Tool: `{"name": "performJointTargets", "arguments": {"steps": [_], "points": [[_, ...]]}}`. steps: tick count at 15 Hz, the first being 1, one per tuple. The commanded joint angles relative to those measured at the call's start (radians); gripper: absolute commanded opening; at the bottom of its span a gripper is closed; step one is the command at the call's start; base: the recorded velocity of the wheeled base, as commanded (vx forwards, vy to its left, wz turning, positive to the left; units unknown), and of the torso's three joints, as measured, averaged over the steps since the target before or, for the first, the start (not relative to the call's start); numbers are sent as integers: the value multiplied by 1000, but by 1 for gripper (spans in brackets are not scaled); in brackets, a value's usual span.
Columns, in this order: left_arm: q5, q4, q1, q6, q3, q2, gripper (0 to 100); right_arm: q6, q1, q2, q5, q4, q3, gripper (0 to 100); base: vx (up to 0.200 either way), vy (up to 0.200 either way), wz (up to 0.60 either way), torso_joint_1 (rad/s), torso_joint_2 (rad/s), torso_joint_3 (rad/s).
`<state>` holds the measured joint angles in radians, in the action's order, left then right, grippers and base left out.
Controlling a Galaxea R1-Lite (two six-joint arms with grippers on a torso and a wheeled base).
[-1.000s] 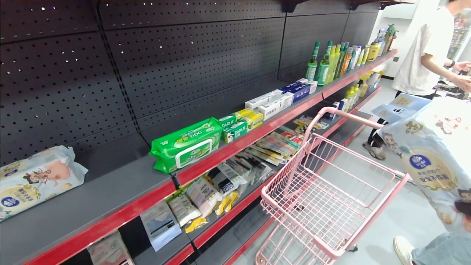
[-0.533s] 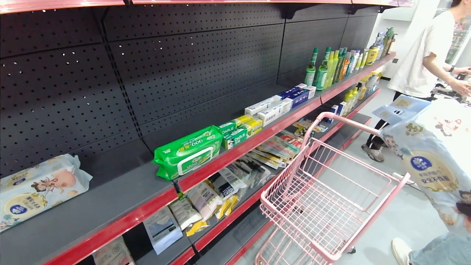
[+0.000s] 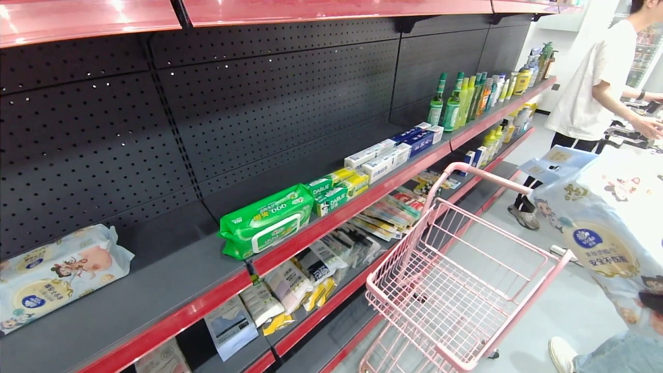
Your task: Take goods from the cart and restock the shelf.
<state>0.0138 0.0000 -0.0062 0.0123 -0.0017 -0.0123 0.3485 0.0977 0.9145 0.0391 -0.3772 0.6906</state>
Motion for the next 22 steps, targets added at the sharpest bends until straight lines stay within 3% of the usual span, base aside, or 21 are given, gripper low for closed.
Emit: {"name": "performJointTargets", "arguments": {"steps": [1, 4, 22], "points": [[0, 0, 0, 0, 0, 0, 100, 7, -1, 6, 1, 1, -3, 0, 0, 0, 600, 95, -188, -100], [0, 0, 0, 0, 0, 0, 100, 46, -1, 0, 1, 6, -2, 0, 0, 0, 0, 59, -111, -62], [0, 0, 0, 0, 0, 3, 100, 47, -1, -8, 1, 6, -16, 0, 0, 0, 600, 4, 0, 4]]}}
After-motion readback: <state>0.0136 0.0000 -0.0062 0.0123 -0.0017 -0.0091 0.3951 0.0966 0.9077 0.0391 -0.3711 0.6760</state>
